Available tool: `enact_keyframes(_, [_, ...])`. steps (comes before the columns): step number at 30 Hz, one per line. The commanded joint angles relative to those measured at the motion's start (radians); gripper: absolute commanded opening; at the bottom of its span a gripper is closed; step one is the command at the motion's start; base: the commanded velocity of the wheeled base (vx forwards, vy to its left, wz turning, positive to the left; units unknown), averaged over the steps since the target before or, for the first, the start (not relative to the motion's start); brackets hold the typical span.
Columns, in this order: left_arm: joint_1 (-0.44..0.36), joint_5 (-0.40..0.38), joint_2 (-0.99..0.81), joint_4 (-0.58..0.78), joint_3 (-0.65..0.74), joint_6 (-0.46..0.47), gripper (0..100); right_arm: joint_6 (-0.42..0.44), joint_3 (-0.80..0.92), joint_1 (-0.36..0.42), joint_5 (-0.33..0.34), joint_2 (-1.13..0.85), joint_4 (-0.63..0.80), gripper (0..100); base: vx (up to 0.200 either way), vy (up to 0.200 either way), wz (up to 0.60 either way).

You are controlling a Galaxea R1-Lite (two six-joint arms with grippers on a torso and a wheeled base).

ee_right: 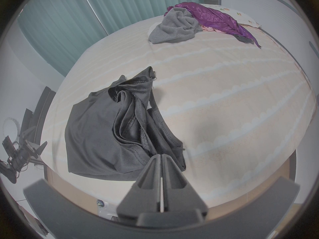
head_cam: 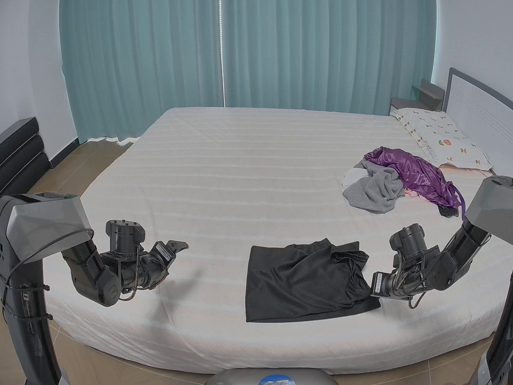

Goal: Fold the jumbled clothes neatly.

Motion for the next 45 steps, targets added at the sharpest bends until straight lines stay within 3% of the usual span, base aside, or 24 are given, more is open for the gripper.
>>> enact_keyframes(1, [0.0, 0.0, 0.001, 0.0, 0.0, 0.0, 100, 0.009, -0.004, -0.007, 0.01, -0.014, -0.007, 100, 0.0, 0.0, 0.0])
enact_keyframes(17, [0.0, 0.0, 0.001, 0.0, -0.002, 0.0, 100, 0.018, -0.119, 0.049, 0.221, 0.041, -0.092, 100, 0.0, 0.0, 0.0])
enact_keyframes(30, [0.0, 0.0, 0.003, 0.0, -0.005, 0.001, 100, -0.097, -0.085, 0.021, 0.213, 0.129, -0.093, 100, 0.0, 0.0, 0.0])
enact_keyframes(31, [-0.001, 0.0, 0.003, 0.001, -0.005, 0.001, 100, -0.103, -0.082, 0.02, 0.213, 0.126, -0.093, 0, 0.0, 0.0, 0.0])
enact_keyframes(45, [0.0, 0.0, 0.003, 0.0, -0.003, 0.001, 100, -0.137, 0.029, -0.05, 0.221, 0.032, -0.095, 0, 0.0, 0.0, 0.0])
